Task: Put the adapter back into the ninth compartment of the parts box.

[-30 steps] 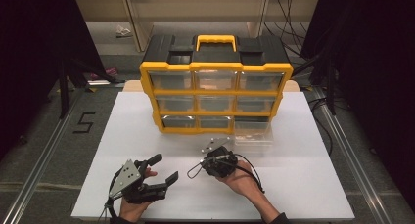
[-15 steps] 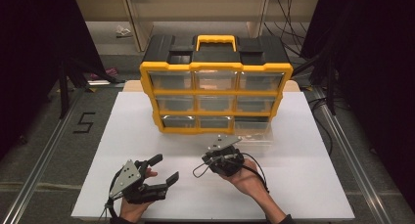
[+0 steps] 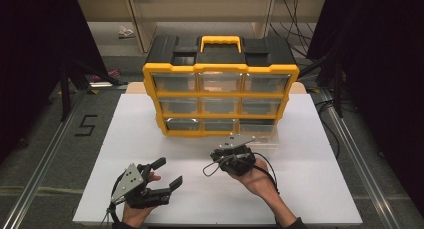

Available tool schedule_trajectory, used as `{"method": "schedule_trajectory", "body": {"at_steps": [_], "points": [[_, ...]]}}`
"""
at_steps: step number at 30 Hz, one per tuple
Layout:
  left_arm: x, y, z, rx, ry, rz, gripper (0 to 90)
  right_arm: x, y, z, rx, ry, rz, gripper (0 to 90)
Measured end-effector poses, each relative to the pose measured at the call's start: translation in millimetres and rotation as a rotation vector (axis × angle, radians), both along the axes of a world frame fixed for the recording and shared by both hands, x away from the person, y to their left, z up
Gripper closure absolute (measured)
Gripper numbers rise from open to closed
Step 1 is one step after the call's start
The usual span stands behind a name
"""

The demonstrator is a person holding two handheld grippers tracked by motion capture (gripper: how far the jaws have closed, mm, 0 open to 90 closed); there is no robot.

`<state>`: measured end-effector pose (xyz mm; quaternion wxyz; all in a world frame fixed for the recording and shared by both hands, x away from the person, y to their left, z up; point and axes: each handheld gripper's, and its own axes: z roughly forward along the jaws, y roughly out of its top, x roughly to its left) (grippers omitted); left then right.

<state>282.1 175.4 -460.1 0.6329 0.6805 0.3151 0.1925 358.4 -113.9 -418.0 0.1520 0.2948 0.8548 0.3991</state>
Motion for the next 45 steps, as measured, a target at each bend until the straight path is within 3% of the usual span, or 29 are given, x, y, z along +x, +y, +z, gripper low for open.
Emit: {"method": "schedule_trajectory", "body": {"at_steps": [20,45], "points": [[-0.4,0.1,0.4,-0.002,0.001,0.001,17.6,8.5,-29.6,20.2,0.067,-0.047,-0.075,76.5],[-1.5,0.5,1.5,-0.005,-0.008,0.001,17.6,18.0,-59.4,30.3,0.105,-0.083,-0.152,76.5]]}}
